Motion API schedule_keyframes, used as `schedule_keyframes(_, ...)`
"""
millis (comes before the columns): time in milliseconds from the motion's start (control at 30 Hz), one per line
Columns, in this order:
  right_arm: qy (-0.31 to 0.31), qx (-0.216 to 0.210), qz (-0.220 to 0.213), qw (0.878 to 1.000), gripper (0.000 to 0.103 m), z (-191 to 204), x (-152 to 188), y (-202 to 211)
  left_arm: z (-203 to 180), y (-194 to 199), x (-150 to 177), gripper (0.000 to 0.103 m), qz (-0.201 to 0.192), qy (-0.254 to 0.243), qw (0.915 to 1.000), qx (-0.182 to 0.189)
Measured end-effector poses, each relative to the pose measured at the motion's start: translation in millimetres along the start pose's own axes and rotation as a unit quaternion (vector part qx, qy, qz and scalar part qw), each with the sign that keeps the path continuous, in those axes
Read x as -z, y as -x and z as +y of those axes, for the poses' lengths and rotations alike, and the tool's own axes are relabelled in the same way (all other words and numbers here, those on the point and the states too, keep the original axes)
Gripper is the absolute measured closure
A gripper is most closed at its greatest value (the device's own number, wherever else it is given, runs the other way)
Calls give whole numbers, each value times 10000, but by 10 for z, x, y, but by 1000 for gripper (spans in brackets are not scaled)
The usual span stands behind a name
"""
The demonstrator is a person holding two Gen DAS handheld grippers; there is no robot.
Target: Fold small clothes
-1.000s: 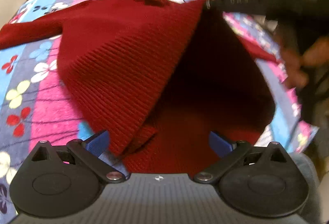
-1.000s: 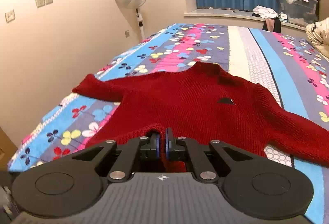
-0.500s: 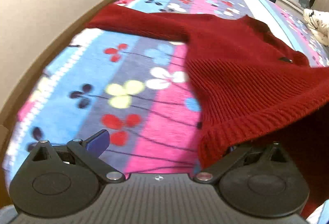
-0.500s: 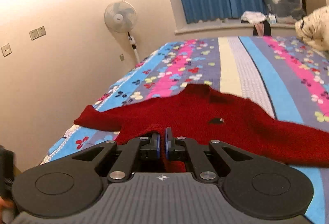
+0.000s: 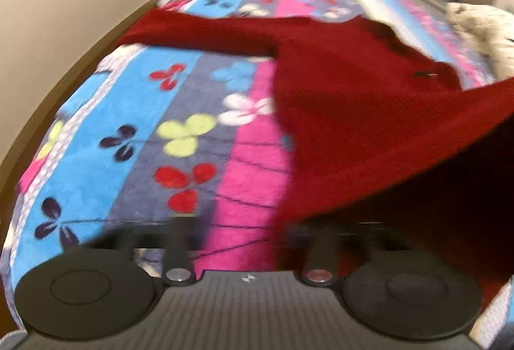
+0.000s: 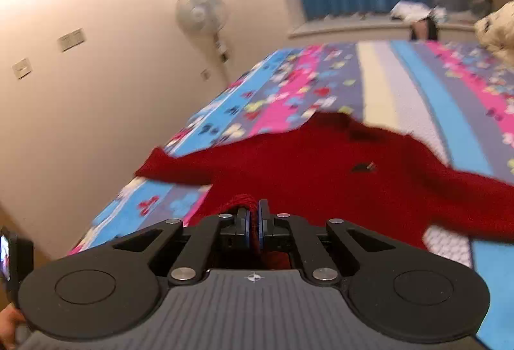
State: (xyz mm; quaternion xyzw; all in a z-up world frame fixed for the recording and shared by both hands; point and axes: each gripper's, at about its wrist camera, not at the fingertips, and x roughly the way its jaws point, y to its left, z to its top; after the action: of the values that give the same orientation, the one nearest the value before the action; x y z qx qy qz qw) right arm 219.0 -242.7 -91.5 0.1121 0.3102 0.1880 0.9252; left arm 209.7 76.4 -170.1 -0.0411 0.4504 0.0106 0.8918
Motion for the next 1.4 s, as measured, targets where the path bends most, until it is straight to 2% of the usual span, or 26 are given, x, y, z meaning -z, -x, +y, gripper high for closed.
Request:
schedule_keyframes(33, 103, -58, 63, 9999, 98, 63, 92, 13, 16, 71, 5, 90, -78, 2, 10000, -53)
schedule_keyframes(100, 373, -179, 257, 9988, 98, 218, 352, 18, 147, 243, 41, 92, -306, 19, 9993, -212)
schedule_keyframes(133, 464, -237, 385, 9979, 95, 281, 491, 8, 242, 281, 61, 91, -307, 107, 9992, -252)
schedule_keyframes(200, 580, -222, 749, 9953, 92, 388, 845, -41, 470, 230, 114, 89, -49, 314, 9992, -222)
schedule_keyframes(233, 626, -123, 952, 9934, 81, 413, 1042, -64, 536, 165, 146, 89, 91, 336, 9991, -222)
schedule_keyframes(267, 615, 91, 1192, 9909, 68, 419, 1267, -71, 570, 95, 179, 89, 187, 289, 9990, -284)
schedule_keyframes(300, 542, 269, 1337, 9892, 64, 403, 1416, -58, 578, 37, 203, 89, 231, 219, 9990, -327)
schedule_keyframes(367, 287, 741, 1484, 9857, 62, 321, 1714, 71, 565, -54, 211, 89, 346, 220, 9986, -336)
schedule_keyframes(500, -31, 2098, 886, 9737, 57, 93, 2010, 620, 567, -91, 168, 89, 444, 353, 9978, -348)
schedule_keyframes(567, -253, 2787, 569, 9583, 52, -77, 2063, 829, 625, -84, 148, 88, 502, 539, 9969, -269)
schedule_keyframes(600, -567, 3038, 510, 9497, 51, -185, 2066, 882, 644, -77, 132, 87, 506, 618, 9965, -238)
schedule_keyframes(667, -1136, 3234, 719, 9367, 49, -405, 2074, 870, 658, -51, 119, 87, 493, 698, 9961, -222)
schedule_keyframes(733, -1246, 3384, 1163, 9255, 49, -519, 2107, 695, 631, -14, 104, 87, 462, 671, 9964, -251)
schedule_keyframes(767, -1282, 3414, 1271, 9224, 49, -559, 2118, 618, 612, 1, 98, 87, 449, 639, 9966, -272)
schedule_keyframes(833, -1396, 3339, 1114, 9256, 49, -620, 2117, 561, 583, 31, 78, 87, 429, 598, 9968, -296)
schedule_keyframes(900, -1344, 3162, 893, 9349, 49, -623, 2035, 533, 584, 70, 47, 87, 398, 609, 9970, -266)
schedule_keyframes(1000, -1316, 2835, 847, 9461, 49, -622, 2004, 596, 601, 129, -2, 87, 335, 632, 9972, -204)
schedule_keyframes(1100, -1377, 2644, 759, 9515, 49, -592, 2046, 644, 636, 152, -44, 87, 334, 803, 9961, -150)
schedule_keyframes(1233, -1616, 2381, 790, 9544, 49, -562, 2091, 735, 635, 205, -68, 87, 303, 850, 9959, -100)
schedule_keyframes(1300, -1560, 2381, 896, 9544, 49, -521, 2088, 718, 626, 241, -81, 87, 259, 825, 9962, -84)
schedule_keyframes(1400, -1707, 2462, 730, 9513, 42, -493, 2080, 774, 623, 259, -97, 87, 244, 819, 9963, -78)
